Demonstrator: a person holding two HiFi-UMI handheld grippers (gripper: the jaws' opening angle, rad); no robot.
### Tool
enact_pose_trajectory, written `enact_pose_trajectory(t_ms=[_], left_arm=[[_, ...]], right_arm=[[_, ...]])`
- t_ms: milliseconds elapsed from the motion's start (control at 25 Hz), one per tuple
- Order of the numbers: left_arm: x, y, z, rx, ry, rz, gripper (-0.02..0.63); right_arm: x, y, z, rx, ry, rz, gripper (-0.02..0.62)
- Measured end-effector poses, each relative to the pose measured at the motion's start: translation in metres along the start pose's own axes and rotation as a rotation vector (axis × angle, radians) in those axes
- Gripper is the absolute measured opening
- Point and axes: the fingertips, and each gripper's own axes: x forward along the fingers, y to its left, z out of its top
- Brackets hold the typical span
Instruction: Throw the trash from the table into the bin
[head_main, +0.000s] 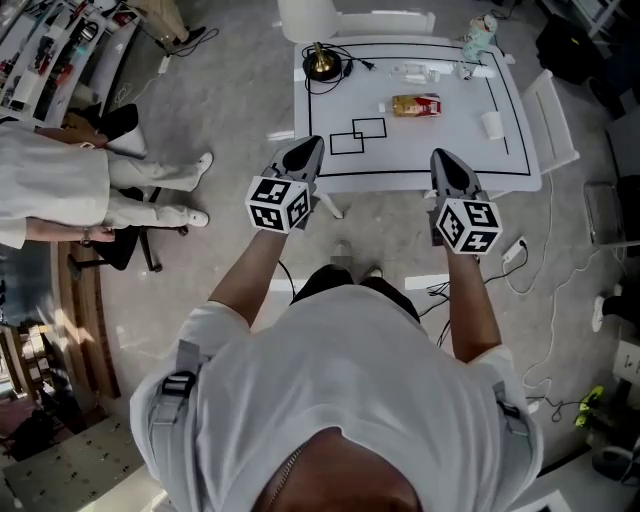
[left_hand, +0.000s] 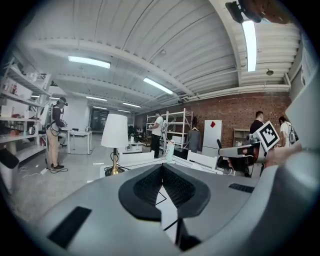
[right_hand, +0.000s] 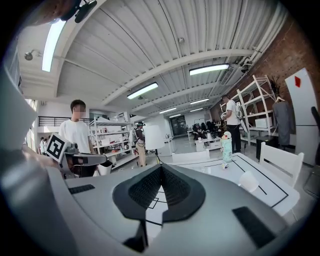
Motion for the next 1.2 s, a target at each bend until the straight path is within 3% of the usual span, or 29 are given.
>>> enact_pose_trajectory(t_ms=[240,560,880,1040,1200], left_arm=[[0.054,0.011,-0.009,0.026,0.037,-0.051,0.012],[0.114,0.048,-0.017,0.002,0.059,-0.092,0.011],[0.144,0.067,-0.037,-0.031,0.111,-0.081,0.012],[0.154,0.076,-0.04,-0.047,0.123,-0.034,0.012],[0.155,0.082,-0.048,-0.069,0.136,0.025,0.012]], right_arm=[[0.034,-0.029,-0.008,-0.021,0.042,-0.031,-0.008],[0.095,-0.066,-0.021,-0.105,0.142,-0.054,-0.008],[0.152,-0.082,-0.055,-0.348,0.325,0.078,-0.008],[0.181,-0.088,-0.069,-0.467,0.399,0.187,0.076],[0.201,-0.091,-0.098,-0.639,0.508,0.317,0.228]])
